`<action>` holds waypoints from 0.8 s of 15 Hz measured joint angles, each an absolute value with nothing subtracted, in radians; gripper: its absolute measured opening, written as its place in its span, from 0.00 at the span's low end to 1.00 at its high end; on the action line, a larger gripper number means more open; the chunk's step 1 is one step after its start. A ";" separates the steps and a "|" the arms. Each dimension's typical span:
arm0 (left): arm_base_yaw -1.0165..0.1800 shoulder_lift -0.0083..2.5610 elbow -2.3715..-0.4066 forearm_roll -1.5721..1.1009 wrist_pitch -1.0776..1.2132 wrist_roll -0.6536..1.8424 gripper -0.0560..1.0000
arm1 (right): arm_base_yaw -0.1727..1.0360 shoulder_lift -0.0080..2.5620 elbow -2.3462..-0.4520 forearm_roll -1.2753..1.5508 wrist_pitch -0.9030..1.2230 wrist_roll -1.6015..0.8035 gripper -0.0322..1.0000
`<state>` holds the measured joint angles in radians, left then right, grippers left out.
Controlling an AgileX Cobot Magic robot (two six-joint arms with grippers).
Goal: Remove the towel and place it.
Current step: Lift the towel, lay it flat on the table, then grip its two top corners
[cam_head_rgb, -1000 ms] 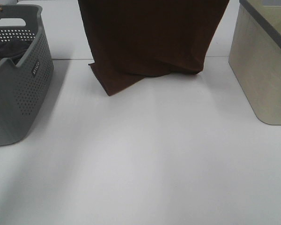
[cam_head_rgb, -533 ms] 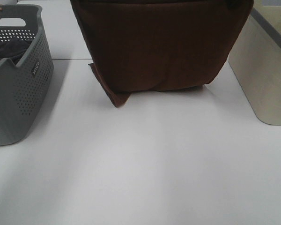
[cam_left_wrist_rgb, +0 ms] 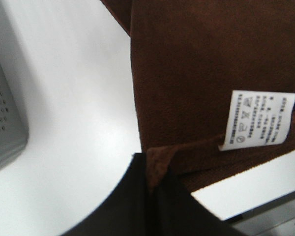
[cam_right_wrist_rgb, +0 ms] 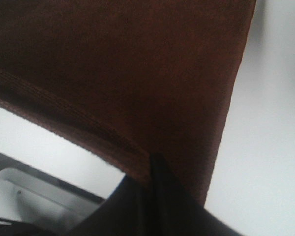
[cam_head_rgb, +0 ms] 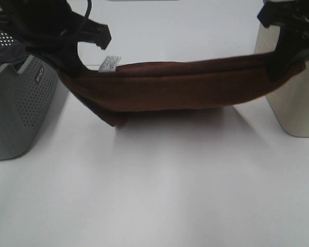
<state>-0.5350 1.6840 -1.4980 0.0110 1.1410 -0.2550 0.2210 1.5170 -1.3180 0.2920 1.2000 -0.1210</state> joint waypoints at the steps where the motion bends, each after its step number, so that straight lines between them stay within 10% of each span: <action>1: -0.558 1.653 -1.433 0.007 1.137 -0.271 0.05 | 0.221 1.473 -1.238 0.309 1.200 -0.121 0.03; 12: -0.788 1.490 -0.965 -0.155 1.090 -0.397 0.05 | 0.213 1.153 -0.594 0.444 1.179 -0.121 0.03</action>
